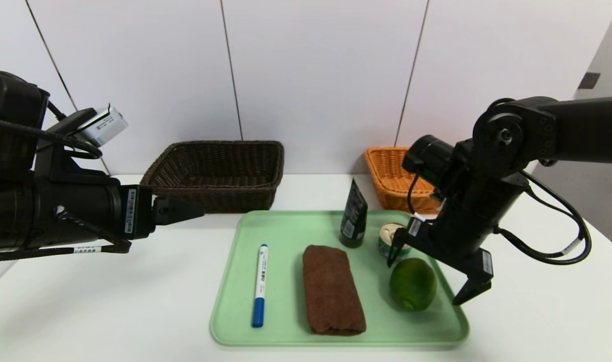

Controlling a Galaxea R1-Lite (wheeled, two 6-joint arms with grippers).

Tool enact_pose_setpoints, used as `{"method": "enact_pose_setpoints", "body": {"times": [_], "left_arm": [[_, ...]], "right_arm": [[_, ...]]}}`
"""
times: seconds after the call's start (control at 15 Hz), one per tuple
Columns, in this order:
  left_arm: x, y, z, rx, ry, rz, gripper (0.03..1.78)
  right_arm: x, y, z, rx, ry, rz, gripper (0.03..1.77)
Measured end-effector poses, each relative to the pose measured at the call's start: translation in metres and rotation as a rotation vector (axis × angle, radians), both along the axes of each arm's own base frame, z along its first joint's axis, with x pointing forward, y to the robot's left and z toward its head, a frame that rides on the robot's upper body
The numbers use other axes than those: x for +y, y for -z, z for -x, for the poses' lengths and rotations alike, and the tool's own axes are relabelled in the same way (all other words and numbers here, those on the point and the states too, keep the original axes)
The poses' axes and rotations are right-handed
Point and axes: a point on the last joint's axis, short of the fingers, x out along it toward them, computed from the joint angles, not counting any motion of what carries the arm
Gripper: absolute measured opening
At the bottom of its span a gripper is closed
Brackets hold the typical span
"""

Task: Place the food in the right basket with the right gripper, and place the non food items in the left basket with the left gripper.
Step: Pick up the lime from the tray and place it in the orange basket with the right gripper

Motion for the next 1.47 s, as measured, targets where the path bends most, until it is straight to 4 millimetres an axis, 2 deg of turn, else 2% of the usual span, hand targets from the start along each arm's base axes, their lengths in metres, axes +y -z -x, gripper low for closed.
{"method": "enact_pose_setpoints", "body": {"times": [0.2, 0.6, 0.73, 0.87, 1.0, 1.27, 1.47], "left_arm": [[0.0, 0.0, 0.001, -0.002, 0.002, -0.001, 1.69], [0.001, -0.002, 0.001, -0.011, 0.002, 0.002, 1.69], [0.001, -0.002, 0.001, -0.011, 0.003, 0.0, 1.69], [0.0, -0.002, 0.0, -0.008, 0.003, -0.001, 1.69], [-0.001, -0.001, -0.002, -0.006, 0.003, -0.003, 1.69], [-0.002, -0.001, -0.004, -0.001, 0.003, -0.004, 1.69], [-0.002, 0.001, -0.005, 0.007, 0.002, -0.004, 1.69]], "right_arm": [[0.004, 0.0, -0.006, 0.02, 0.027, -0.019, 1.71], [0.012, 0.013, -0.017, 0.039, 0.013, -0.011, 1.71], [0.014, 0.014, -0.019, 0.039, 0.014, -0.013, 1.34], [0.015, 0.013, -0.02, 0.04, 0.012, -0.026, 1.08], [0.015, 0.013, -0.021, 0.041, 0.012, -0.028, 1.0], [0.018, 0.007, -0.014, 0.043, -0.004, -0.028, 0.98], [0.024, -0.023, 0.003, -0.029, -0.047, -0.075, 0.98]]}}
